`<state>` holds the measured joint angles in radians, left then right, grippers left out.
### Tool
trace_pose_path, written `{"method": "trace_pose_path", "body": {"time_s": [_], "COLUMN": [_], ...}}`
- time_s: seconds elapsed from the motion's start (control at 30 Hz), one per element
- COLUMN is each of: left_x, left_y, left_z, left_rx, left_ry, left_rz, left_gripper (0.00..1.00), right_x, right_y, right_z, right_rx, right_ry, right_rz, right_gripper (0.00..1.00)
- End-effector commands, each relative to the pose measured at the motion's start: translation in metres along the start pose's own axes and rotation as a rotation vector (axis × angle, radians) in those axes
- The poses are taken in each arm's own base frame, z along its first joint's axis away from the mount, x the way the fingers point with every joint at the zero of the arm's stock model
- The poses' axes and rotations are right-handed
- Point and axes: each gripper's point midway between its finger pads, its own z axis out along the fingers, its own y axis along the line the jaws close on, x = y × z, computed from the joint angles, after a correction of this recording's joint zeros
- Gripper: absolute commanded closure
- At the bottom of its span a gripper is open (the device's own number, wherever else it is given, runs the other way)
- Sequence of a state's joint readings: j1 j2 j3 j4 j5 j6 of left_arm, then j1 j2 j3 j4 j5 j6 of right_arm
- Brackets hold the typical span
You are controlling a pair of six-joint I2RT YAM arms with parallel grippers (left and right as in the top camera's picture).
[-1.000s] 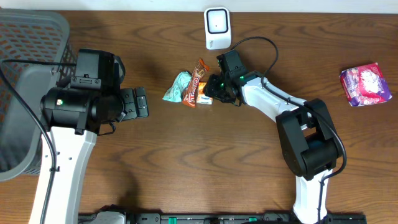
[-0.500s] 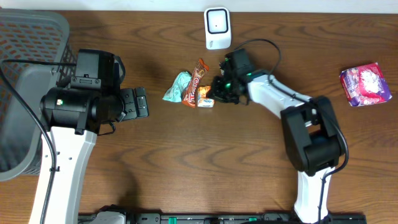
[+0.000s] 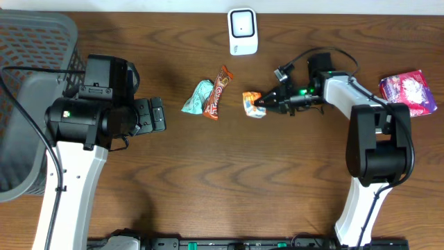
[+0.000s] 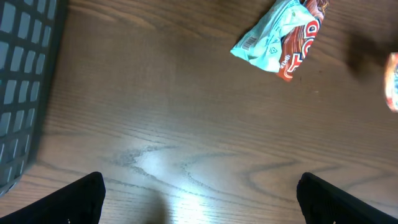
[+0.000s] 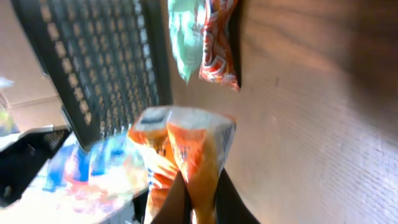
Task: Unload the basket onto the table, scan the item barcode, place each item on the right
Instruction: 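Lift the orange tissue pack and pull it right, away from the snacks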
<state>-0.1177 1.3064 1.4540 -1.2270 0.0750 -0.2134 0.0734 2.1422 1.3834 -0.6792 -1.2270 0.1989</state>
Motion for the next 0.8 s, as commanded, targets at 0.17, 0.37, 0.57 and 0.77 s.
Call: {"method": "trace_pose_path", "body": {"time_s": [0.17,0.37,0.57,0.77], "left_x": [-0.001,-0.001,-0.001,-0.001], "left_y": [0.003,0.003,0.003,0.003], "left_z": [0.000,0.000,0.000,0.000], "left_rx": [-0.010,-0.010,-0.010,-0.010], "left_ry": [-0.002,-0.002,-0.002,-0.002], "left_rz": [-0.011,-0.011,-0.010,-0.011], "left_gripper": [0.02,0.02,0.02,0.02], "right_x": [0.016,0.031,0.034,0.033], "right_y": [-0.005,-0.017,-0.020,-0.020], "right_z": [-0.001,0.000,0.004,0.005], "right_rx": [-0.006,0.064,0.089,0.090], "right_ry": [0.039,0.090,0.107,0.106], "right_rz": [-0.129,-0.228,-0.234,-0.244], "right_gripper": [0.99,0.99,0.99,0.99]}}
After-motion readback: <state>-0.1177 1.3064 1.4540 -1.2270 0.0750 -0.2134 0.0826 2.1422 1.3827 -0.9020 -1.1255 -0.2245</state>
